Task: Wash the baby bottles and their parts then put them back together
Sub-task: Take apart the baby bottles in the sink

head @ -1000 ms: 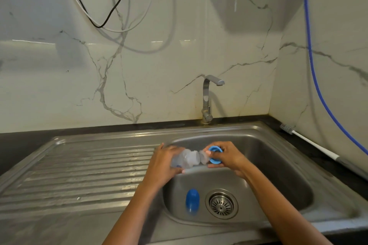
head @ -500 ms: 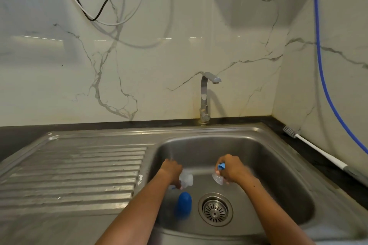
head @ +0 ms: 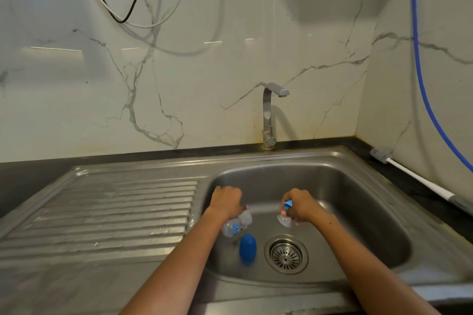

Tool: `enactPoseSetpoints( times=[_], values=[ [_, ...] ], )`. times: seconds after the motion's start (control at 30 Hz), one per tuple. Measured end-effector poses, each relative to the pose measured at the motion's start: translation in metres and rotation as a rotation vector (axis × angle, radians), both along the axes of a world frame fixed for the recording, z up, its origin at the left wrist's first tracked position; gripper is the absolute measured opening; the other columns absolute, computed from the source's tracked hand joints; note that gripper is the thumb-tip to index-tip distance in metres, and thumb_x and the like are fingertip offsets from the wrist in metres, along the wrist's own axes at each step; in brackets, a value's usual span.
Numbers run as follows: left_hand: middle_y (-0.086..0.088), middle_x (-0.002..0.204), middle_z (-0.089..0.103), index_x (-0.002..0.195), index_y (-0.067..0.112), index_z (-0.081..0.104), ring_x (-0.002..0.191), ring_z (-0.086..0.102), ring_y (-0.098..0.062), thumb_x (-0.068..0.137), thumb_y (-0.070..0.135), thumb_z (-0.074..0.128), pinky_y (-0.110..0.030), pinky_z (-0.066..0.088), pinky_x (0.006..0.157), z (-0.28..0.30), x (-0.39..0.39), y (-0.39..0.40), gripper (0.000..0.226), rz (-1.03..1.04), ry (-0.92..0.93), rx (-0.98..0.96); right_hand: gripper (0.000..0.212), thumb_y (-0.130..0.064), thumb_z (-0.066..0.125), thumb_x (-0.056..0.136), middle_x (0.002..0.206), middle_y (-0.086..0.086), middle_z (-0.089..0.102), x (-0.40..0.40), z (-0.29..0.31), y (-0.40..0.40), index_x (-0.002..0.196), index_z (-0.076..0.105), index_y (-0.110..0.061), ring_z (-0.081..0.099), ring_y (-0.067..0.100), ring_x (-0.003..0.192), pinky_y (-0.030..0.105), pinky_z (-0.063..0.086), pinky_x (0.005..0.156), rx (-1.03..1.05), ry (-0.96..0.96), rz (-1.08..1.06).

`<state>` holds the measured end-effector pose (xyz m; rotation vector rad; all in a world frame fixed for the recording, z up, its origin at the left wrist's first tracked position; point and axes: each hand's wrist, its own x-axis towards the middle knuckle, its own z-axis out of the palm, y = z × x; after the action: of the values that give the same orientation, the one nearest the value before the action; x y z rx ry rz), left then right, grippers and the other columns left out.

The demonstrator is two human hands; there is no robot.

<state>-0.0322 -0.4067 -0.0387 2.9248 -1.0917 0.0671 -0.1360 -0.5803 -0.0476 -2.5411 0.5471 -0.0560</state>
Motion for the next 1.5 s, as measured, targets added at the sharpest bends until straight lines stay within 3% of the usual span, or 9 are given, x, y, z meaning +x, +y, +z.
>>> enactPoseSetpoints(
  times=[0.27, 0.37, 0.47, 0.63, 1.03, 1.27, 1.33, 1.43, 1.5],
  values=[
    [-0.004, 0.099, 0.071, 0.107, 0.013, 0.068, 0.094, 0.064, -0.02, 0.096, 0.031, 0.052, -0.038, 0.048, 0.092, 0.015, -0.051, 0.033, 0.026, 0.006, 0.084, -0.475, 0.016, -0.009, 0.072, 0.084, 0.085, 0.004, 0.058, -0.011, -0.005, 0.003, 0.095, 0.06, -0.012, 0.06, 0.012, 0.062, 0.016, 0.049, 0.046, 0.103, 0.045, -0.057],
    [-0.003, 0.103, 0.07, 0.108, 0.014, 0.069, 0.097, 0.064, -0.021, 0.096, 0.027, 0.052, -0.036, 0.047, 0.091, 0.01, -0.056, 0.036, 0.024, -0.01, 0.063, -0.525, 0.025, -0.006, 0.073, 0.082, 0.105, 0.013, 0.06, -0.004, -0.006, 0.008, 0.103, 0.06, -0.008, 0.063, 0.016, 0.072, 0.023, 0.056, 0.057, 0.018, 0.104, -0.07],
    [-0.003, 0.105, 0.07, 0.11, 0.014, 0.069, 0.096, 0.064, -0.02, 0.097, 0.023, 0.051, -0.036, 0.049, 0.089, 0.009, -0.049, 0.039, 0.024, -0.018, 0.021, -0.554, 0.037, -0.004, 0.075, 0.079, 0.117, 0.017, 0.062, 0.009, -0.005, 0.012, 0.114, 0.062, -0.002, 0.067, 0.028, 0.097, 0.035, 0.059, 0.079, -0.101, 0.209, -0.055],
    [-0.002, 0.109, 0.067, 0.112, 0.018, 0.067, 0.099, 0.061, -0.017, 0.097, 0.024, 0.05, -0.035, 0.046, 0.092, 0.008, -0.045, 0.037, 0.024, -0.061, -0.063, -0.568, 0.042, -0.003, 0.075, 0.079, 0.119, 0.019, 0.065, 0.04, -0.015, 0.018, 0.119, 0.063, 0.002, 0.067, 0.027, 0.103, 0.034, 0.053, 0.092, -0.227, 0.359, 0.026],
    [-0.001, 0.114, 0.061, 0.116, 0.02, 0.063, 0.106, 0.054, -0.017, 0.099, 0.028, 0.042, -0.032, 0.036, 0.093, -0.004, -0.038, 0.029, 0.028, -0.093, -0.18, -0.408, 0.043, -0.022, 0.072, 0.086, 0.12, 0.019, 0.064, 0.096, -0.06, 0.018, 0.117, 0.058, 0.005, 0.067, 0.029, 0.105, 0.032, 0.054, 0.089, -0.325, 0.463, 0.101],
    [-0.001, 0.113, 0.061, 0.115, 0.02, 0.063, 0.105, 0.054, -0.017, 0.1, 0.028, 0.04, -0.032, 0.036, 0.092, -0.003, -0.036, 0.032, 0.028, -0.088, -0.172, -0.383, 0.057, -0.023, 0.041, 0.102, 0.156, 0.024, 0.014, 0.086, -0.053, -0.003, 0.148, 0.022, 0.004, 0.027, 0.039, 0.141, 0.027, 0.044, 0.102, -0.426, 0.451, 0.106],
    [-0.001, 0.114, 0.061, 0.115, 0.021, 0.063, 0.106, 0.054, -0.017, 0.1, 0.028, 0.04, -0.031, 0.035, 0.092, -0.002, -0.036, 0.032, 0.029, -0.095, -0.167, -0.383, 0.048, -0.015, 0.039, 0.101, 0.152, 0.023, 0.027, 0.077, -0.052, -0.008, 0.142, 0.032, 0.008, 0.031, 0.038, 0.139, 0.038, 0.034, 0.111, -0.474, 0.5, 0.142],
    [0.001, 0.115, 0.061, 0.117, 0.022, 0.062, 0.107, 0.053, -0.016, 0.1, 0.029, 0.04, -0.03, 0.035, 0.094, -0.004, -0.038, 0.031, 0.029, -0.109, -0.156, -0.382, 0.032, -0.013, 0.061, 0.092, 0.126, 0.017, 0.059, 0.068, -0.049, -0.015, 0.12, 0.058, 0.002, 0.056, 0.032, 0.12, 0.035, 0.047, 0.094, -0.471, 0.638, 0.207],
    [0.002, 0.116, 0.06, 0.119, 0.023, 0.062, 0.109, 0.053, -0.015, 0.1, 0.029, 0.041, -0.03, 0.035, 0.095, -0.005, -0.038, 0.03, 0.029, -0.116, -0.152, -0.384, 0.04, -0.017, 0.073, 0.084, 0.12, 0.016, 0.063, 0.068, -0.05, -0.016, 0.117, 0.061, 0.002, 0.059, 0.031, 0.116, 0.036, 0.047, 0.095, -0.49, 0.67, 0.267]
  ],
)
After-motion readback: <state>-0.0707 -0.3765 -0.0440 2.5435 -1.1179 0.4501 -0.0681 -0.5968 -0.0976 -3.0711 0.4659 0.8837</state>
